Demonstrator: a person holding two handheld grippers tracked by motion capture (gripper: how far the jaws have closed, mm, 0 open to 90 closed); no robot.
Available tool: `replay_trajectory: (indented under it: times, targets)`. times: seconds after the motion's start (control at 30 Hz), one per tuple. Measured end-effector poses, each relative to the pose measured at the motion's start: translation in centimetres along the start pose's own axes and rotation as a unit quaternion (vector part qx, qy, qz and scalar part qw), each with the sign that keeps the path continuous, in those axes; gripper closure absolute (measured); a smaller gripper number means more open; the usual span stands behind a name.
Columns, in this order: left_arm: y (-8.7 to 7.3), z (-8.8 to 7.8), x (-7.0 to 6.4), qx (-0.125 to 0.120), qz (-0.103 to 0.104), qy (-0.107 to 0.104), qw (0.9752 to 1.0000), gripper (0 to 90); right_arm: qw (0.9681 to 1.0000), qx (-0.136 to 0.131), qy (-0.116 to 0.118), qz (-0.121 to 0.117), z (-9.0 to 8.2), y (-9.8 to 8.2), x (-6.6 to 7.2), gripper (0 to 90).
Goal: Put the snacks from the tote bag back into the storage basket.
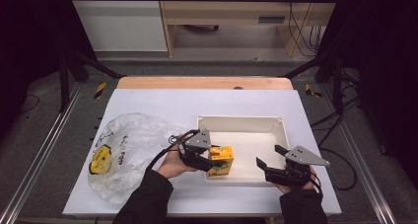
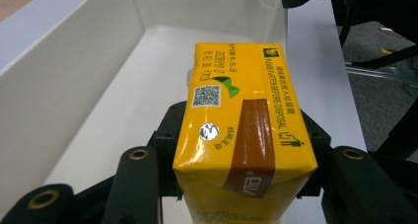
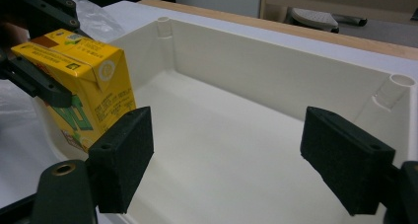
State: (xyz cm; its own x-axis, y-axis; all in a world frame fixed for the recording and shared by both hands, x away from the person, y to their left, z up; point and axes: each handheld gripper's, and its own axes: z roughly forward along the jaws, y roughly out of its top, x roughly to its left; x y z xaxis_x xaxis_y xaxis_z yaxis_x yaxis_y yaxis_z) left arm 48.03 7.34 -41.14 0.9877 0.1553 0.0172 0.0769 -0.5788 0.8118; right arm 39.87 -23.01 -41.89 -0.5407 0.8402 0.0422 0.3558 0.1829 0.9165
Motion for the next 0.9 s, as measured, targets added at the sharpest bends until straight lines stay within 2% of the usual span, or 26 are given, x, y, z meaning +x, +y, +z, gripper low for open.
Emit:
replay_trajectory:
  times: [0.33, 0.5, 0.73, 0.9]
  targets:
    - [-0.5, 0.9, 0.0, 0.005, 0.002, -0.007, 1.0, 50.3, 1.0, 0.0, 0.0, 0.0, 0.0, 0.0, 0.0, 20.3]
    - [-0.5, 1.0, -0.2, 0.013, 0.009, -0.001, 0.9999, 49.9, 1.0, 0.0, -0.001, 0.001, 0.0, 0.0, 0.0, 20.4]
    - [-0.6, 0.6, 0.1, 0.036, -0.01, 0.004, 0.9993, 47.7, 1.0, 0.001, -0.002, -0.001, 0.0, 0.0, 0.1, 20.4]
    - [-0.3, -0.2, -0.2, 0.028, -0.014, 0.012, 0.9995, 44.6, 1.0, 0.001, -0.002, -0.001, 0.0, 0.0, 0.0, 20.3]
